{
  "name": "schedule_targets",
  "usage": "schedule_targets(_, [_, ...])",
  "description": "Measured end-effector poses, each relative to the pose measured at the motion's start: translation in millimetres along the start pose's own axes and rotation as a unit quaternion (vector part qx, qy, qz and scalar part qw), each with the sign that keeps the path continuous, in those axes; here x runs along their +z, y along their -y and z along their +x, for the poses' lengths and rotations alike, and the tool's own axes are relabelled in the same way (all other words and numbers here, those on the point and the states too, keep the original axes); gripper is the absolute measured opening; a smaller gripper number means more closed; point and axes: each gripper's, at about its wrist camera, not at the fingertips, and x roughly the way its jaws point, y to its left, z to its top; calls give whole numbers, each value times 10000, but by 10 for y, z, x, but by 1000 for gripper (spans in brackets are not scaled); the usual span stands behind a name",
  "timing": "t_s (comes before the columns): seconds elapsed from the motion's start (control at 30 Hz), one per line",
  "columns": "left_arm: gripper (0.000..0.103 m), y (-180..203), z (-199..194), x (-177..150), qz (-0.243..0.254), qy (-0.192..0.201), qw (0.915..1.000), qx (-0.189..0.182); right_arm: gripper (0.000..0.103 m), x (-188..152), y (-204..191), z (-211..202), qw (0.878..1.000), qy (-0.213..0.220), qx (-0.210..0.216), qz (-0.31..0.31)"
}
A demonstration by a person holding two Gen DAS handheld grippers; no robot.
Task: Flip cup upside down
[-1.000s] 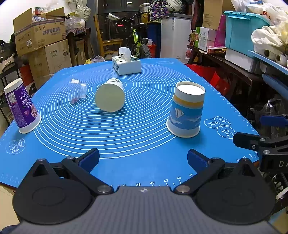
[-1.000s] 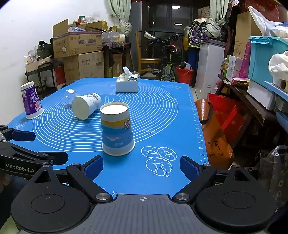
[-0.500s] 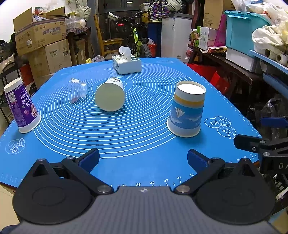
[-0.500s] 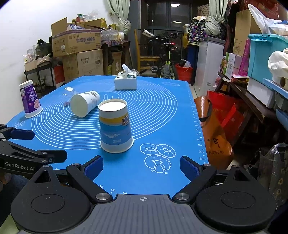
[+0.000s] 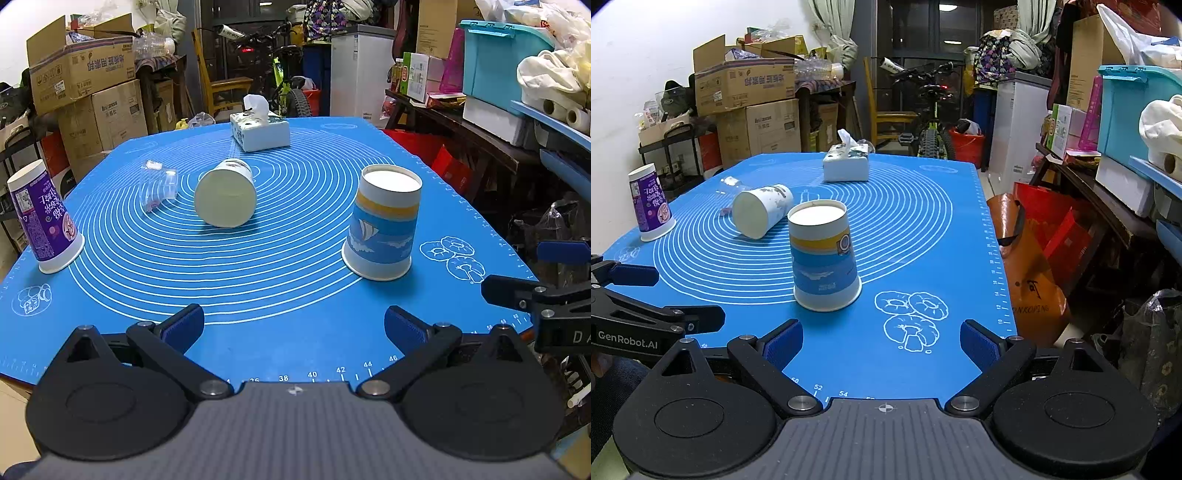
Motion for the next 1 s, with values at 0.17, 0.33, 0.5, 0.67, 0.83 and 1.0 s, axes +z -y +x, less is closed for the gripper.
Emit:
schedule_targets(0.17, [102, 7, 7, -6, 7, 2, 10000, 5, 93, 13, 21, 14, 10000, -13, -1, 13])
schedule_targets(0.33, [102, 32, 24, -16, 34, 0, 10000, 10, 93, 13, 27, 20, 10000, -26, 1, 14])
schedule_targets(0.5, [102, 33, 25, -17, 41, -1, 10000, 13, 93, 6, 37, 27, 10000, -34, 5, 18])
schedule_targets(0.67, [102, 28, 28, -24, 48, -11, 10000, 13, 93, -8, 55, 39, 10000, -46, 15, 36])
schedule_targets(0.83, [102, 38, 36, -25, 54, -23, 10000, 18, 93, -21, 69, 49, 10000, -55, 26, 54])
schedule_targets(1.0, [102, 49, 45, -31, 61, -35, 10000, 21, 93, -20, 85, 51, 9999, -58, 35, 83])
